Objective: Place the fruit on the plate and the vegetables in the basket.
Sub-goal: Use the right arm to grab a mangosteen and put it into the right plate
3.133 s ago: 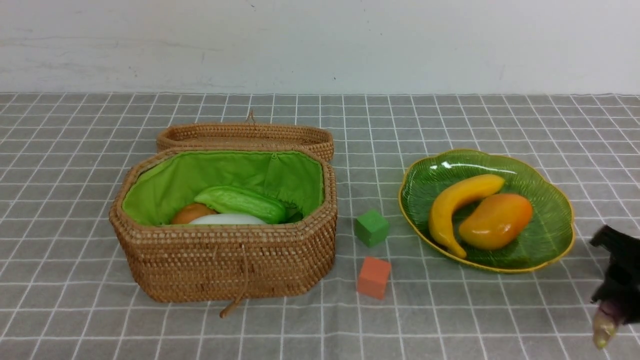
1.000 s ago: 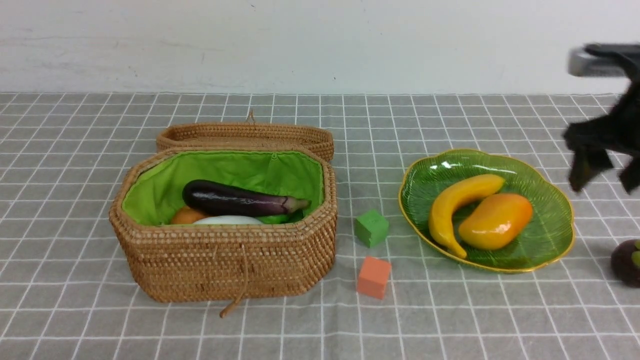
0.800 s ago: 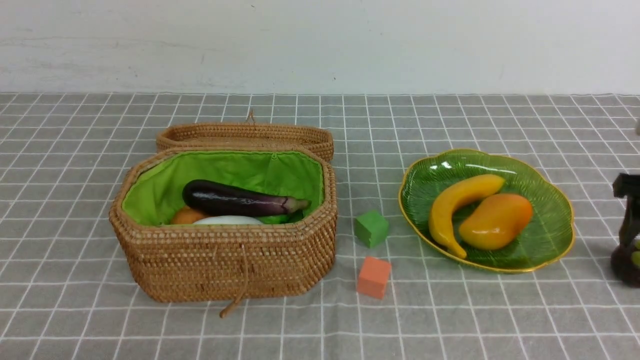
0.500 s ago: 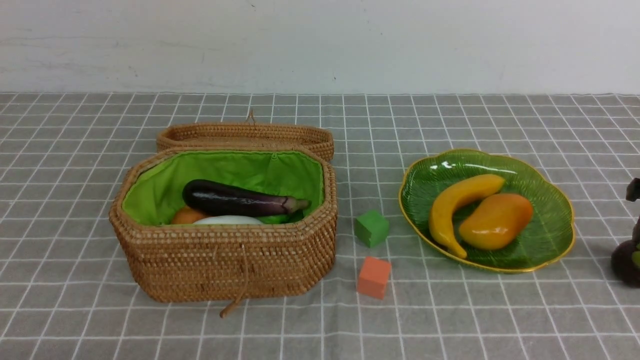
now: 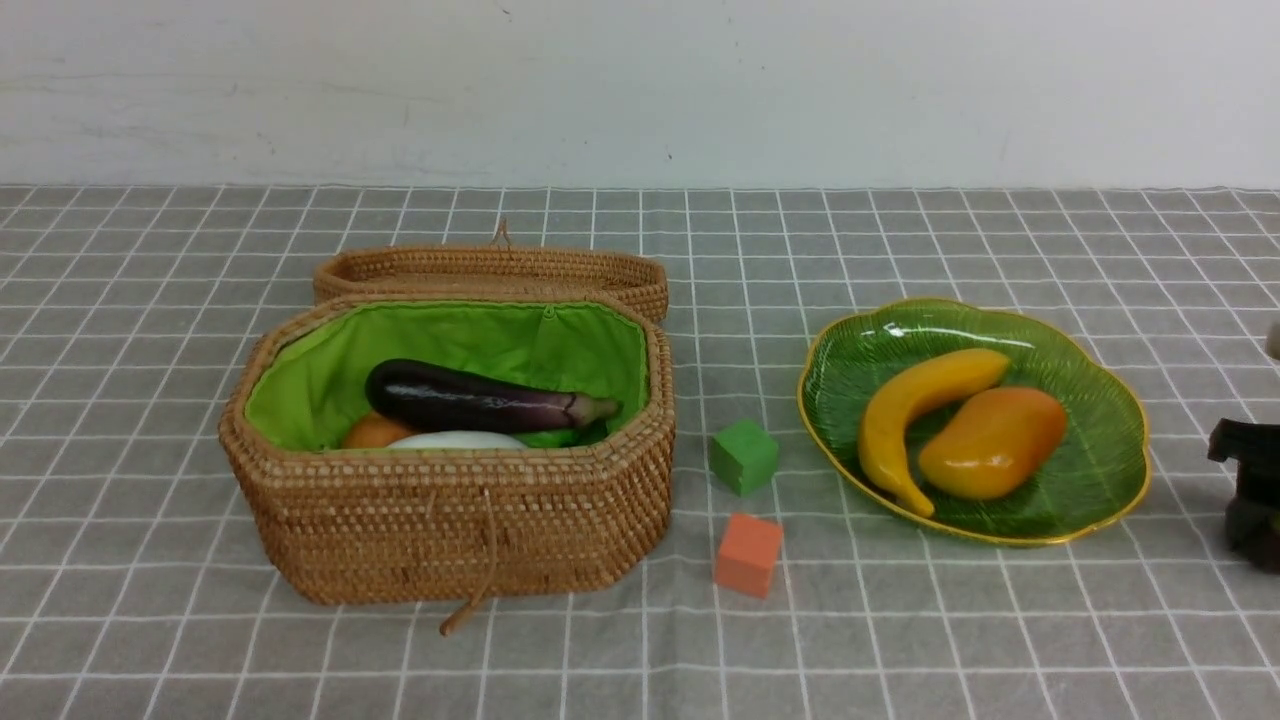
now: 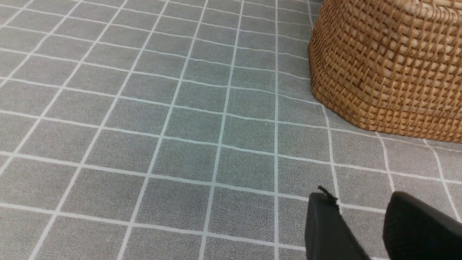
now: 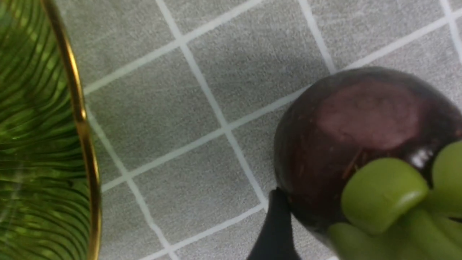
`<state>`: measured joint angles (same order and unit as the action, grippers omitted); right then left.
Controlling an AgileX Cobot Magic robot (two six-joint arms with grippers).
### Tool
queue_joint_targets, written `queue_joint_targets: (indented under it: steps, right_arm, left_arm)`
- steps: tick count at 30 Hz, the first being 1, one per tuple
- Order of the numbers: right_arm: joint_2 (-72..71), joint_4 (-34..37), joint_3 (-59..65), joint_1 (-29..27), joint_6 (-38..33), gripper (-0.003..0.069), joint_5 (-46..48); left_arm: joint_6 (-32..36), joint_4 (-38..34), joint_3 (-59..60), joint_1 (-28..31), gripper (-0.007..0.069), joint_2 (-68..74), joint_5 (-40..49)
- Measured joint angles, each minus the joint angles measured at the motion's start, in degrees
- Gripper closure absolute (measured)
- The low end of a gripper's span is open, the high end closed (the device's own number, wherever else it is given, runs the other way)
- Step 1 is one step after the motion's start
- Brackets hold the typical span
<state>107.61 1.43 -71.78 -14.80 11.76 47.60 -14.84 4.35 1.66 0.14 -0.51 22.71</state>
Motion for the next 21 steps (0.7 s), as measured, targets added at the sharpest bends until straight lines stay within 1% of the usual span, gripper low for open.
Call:
queue_joint_targets:
  steps: [4, 16, 19, 21]
  right_arm:
    - [-0.2, -0.7, 0.0, 0.0, 0.2, 0.0160, -0.4]
    - [-2.3, -0.8, 0.0, 0.0, 0.2, 0.0160, 0.1]
    - [-3.1, 1.8, 0.0, 0.0, -2.1, 0.0160, 0.3]
    - [-3.6, 5.4, 0.0, 0.3, -5.2, 0.0160, 0.3]
  left_arm:
    - [0.0, 0.0, 0.0, 0.0, 0.0387, 0.0, 0.0]
    - [0.0, 0.0, 0.0, 0.0, 0.0387, 0.0, 0.0]
    - [0.0, 0.0, 0.0, 0.0, 0.0387, 0.0, 0.0]
    - [0.0, 0.0, 0.0, 0.0, 0.0387, 0.0, 0.0]
